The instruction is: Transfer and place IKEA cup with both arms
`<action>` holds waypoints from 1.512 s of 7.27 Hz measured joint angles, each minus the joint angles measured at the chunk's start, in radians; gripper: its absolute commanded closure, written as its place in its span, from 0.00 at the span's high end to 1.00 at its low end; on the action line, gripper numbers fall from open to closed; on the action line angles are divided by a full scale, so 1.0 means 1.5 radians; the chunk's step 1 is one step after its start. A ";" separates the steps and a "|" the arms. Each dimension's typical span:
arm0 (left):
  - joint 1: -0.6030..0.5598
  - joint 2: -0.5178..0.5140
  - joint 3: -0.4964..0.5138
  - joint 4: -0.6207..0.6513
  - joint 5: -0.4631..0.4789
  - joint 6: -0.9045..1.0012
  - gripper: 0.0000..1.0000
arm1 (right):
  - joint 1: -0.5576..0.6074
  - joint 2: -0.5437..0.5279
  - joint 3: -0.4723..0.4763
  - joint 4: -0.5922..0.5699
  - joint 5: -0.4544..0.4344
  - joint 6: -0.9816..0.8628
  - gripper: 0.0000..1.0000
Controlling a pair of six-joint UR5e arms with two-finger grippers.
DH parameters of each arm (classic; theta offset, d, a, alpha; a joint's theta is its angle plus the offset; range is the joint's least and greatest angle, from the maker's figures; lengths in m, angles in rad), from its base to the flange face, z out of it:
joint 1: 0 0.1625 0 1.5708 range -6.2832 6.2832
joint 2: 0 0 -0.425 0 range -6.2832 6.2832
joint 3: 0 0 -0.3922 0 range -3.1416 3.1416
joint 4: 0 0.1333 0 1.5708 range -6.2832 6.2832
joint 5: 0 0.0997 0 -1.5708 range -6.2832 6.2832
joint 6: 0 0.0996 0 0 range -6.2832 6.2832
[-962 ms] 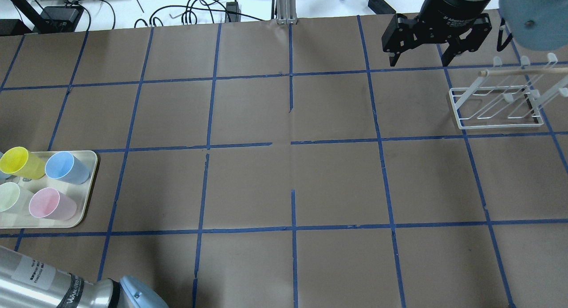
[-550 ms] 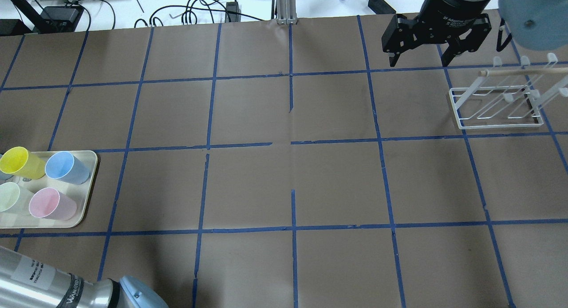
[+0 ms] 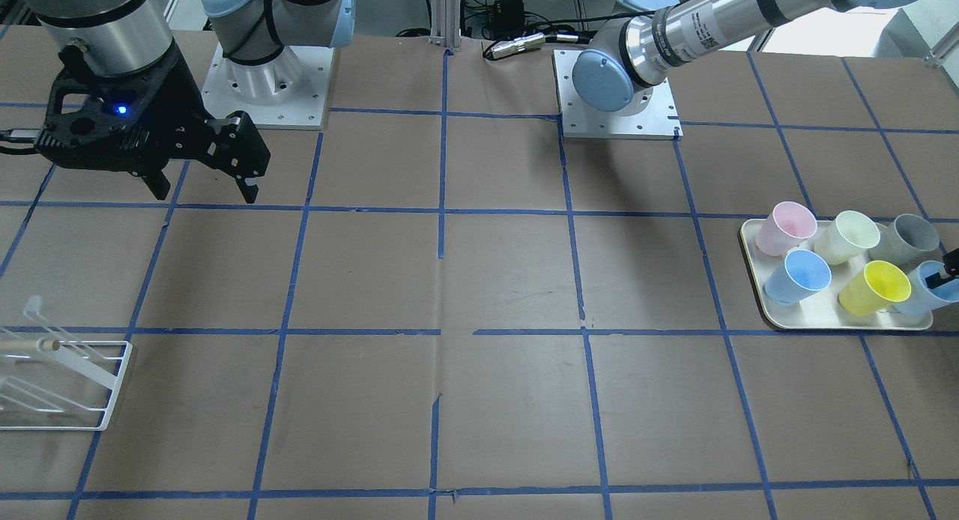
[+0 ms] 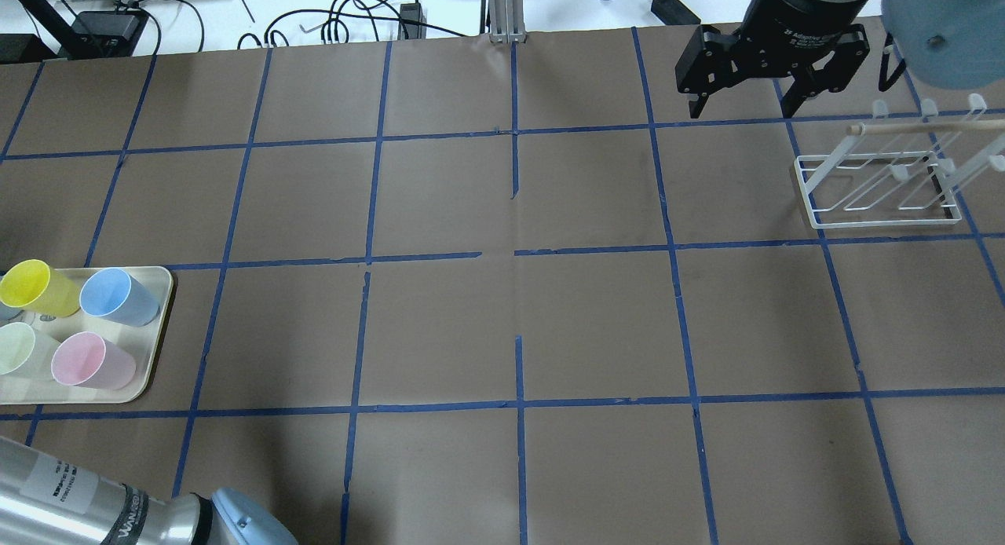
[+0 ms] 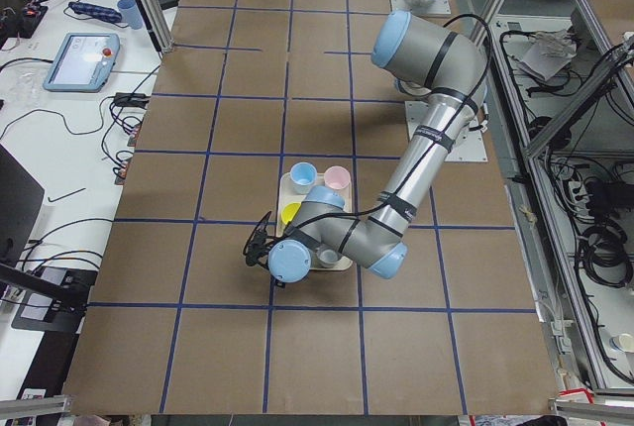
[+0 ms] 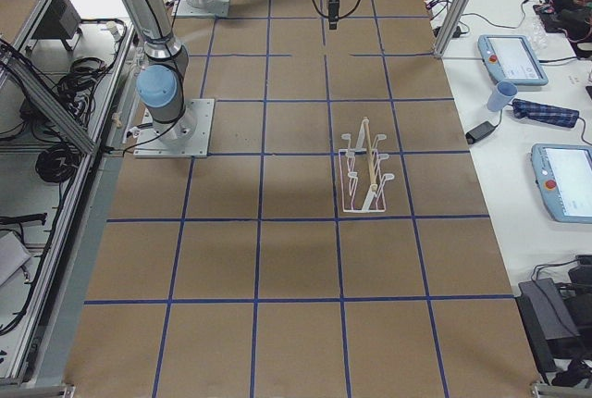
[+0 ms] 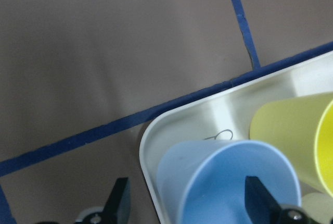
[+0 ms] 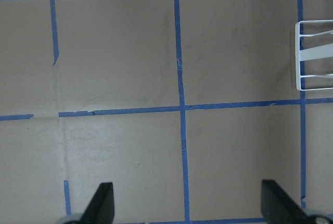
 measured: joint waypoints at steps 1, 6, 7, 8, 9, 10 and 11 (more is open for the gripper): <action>0.000 0.009 0.004 -0.012 0.001 -0.003 0.93 | 0.000 0.000 0.000 0.000 0.000 0.000 1.00; -0.070 0.129 0.020 -0.096 0.031 -0.118 1.00 | 0.000 0.000 -0.001 0.000 -0.001 -0.004 1.00; -0.113 0.168 0.016 -0.125 0.042 -0.182 1.00 | 0.000 0.000 -0.001 0.000 -0.001 -0.003 1.00; -0.162 0.206 0.011 -0.157 0.052 -0.258 1.00 | 0.000 -0.001 -0.001 0.000 -0.001 -0.001 1.00; -0.221 0.243 0.005 -0.182 0.067 -0.347 1.00 | 0.000 -0.001 -0.001 0.000 -0.002 0.000 1.00; -0.284 0.279 -0.009 -0.195 0.081 -0.441 1.00 | 0.000 -0.001 -0.001 0.000 -0.002 0.000 1.00; -0.342 0.314 -0.033 -0.201 0.091 -0.529 1.00 | 0.000 0.000 -0.001 0.000 -0.002 0.000 1.00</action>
